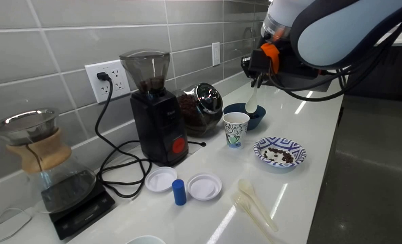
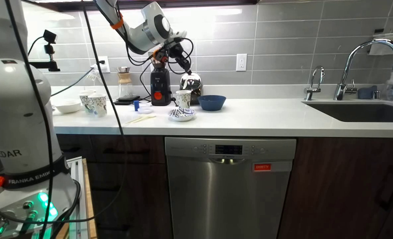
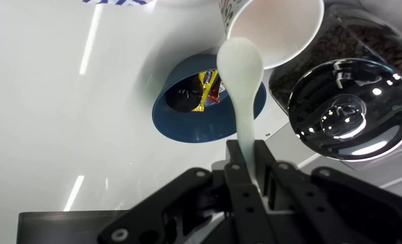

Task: Put some of the bowl's contents into the cup

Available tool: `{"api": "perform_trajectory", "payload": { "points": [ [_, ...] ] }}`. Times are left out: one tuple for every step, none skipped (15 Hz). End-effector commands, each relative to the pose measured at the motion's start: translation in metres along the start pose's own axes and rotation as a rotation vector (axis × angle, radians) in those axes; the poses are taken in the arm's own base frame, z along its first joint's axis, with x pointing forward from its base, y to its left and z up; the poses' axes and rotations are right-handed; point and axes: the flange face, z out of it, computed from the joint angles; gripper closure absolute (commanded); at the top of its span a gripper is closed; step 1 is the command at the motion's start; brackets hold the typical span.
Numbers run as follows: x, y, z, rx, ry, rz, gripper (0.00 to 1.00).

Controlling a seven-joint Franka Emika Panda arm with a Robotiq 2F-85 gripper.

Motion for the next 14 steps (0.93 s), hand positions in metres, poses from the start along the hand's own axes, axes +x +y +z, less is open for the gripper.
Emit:
{"api": "perform_trajectory", "payload": {
  "points": [
    [0.004, 0.023, -0.026, -0.014, -0.065, 0.12, 0.97],
    [0.009, 0.034, -0.023, -0.037, -0.119, 0.173, 0.97],
    [0.017, 0.045, -0.022, -0.063, -0.154, 0.218, 0.97],
    [0.023, 0.057, -0.018, -0.077, -0.201, 0.26, 0.97],
    [0.03, 0.071, -0.013, -0.105, -0.231, 0.314, 0.97],
    [0.035, 0.086, -0.004, -0.127, -0.27, 0.359, 0.97],
    [0.04, 0.1, 0.004, -0.147, -0.306, 0.397, 0.97],
    [0.044, 0.112, 0.012, -0.161, -0.335, 0.43, 0.97],
    [0.045, 0.122, 0.022, -0.175, -0.375, 0.456, 0.97],
    [0.045, 0.13, 0.032, -0.186, -0.42, 0.475, 0.97],
    [0.043, 0.136, 0.042, -0.196, -0.46, 0.492, 0.97],
    [0.042, 0.139, 0.051, -0.201, -0.493, 0.505, 0.97],
    [0.041, 0.141, 0.061, -0.209, -0.526, 0.518, 0.97],
    [0.039, 0.143, 0.069, -0.218, -0.551, 0.53, 0.97]
  ]
}}
